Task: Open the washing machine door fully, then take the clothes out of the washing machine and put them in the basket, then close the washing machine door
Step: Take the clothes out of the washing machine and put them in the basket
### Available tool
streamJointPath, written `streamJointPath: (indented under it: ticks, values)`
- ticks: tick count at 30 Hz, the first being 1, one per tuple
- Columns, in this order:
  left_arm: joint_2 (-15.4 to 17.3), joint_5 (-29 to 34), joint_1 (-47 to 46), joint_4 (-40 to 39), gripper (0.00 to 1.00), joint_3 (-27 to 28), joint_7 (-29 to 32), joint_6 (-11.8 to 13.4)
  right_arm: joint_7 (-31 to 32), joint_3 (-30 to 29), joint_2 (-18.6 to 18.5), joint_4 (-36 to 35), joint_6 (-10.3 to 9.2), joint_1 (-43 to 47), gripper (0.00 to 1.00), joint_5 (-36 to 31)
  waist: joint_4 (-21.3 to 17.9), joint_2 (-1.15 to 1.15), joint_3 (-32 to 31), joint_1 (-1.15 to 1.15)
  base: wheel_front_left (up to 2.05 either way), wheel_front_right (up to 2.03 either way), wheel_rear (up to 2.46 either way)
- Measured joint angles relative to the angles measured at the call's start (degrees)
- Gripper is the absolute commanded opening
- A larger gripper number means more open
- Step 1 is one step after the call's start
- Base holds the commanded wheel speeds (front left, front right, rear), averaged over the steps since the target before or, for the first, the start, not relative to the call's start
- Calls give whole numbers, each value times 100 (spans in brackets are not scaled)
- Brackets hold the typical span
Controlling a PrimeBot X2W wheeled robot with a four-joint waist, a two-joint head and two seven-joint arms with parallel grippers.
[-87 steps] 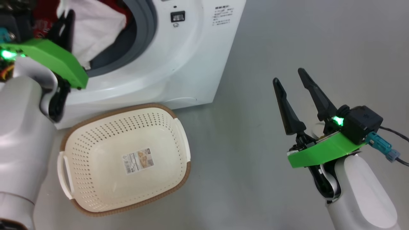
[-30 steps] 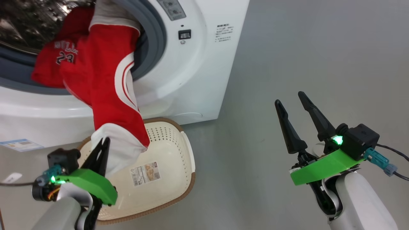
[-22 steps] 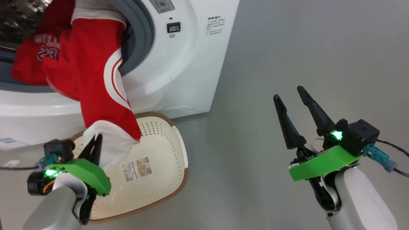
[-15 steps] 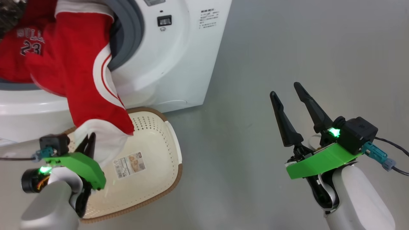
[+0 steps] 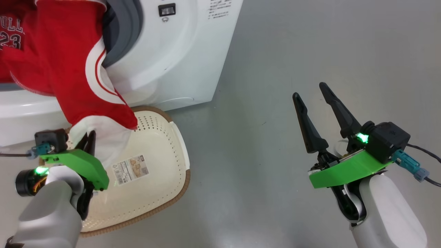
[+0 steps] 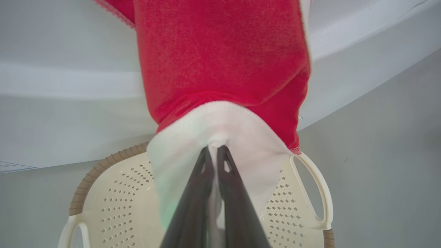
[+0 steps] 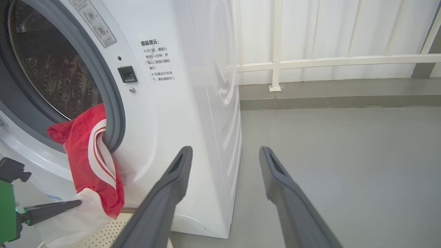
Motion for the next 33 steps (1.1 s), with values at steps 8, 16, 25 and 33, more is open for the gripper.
streamJointPath:
  ticks: [8, 16, 25, 33]
  values:
    - [11, -158, -25, -7, 0, -285, 177, 0, 0, 11, 7, -1, 0, -52, 100, -1, 103, 0, 93, 0, 0, 0, 0]
    - [31, -411, -86, -26, 0, -450, 199, 0, 0, 63, -11, 16, 0, -59, 100, -2, 139, 0, 71, 0, 0, 0, 0]
    - [126, -612, -43, -254, 100, -642, 53, 0, 0, 68, -10, 73, 0, -57, 100, -2, 176, 0, -119, 0, 0, 0, 0]
    - [349, -728, 181, -684, 100, -720, 4, 0, 0, 63, -11, 81, 0, -53, 100, 0, 268, 0, -259, 0, 0, 0, 0]
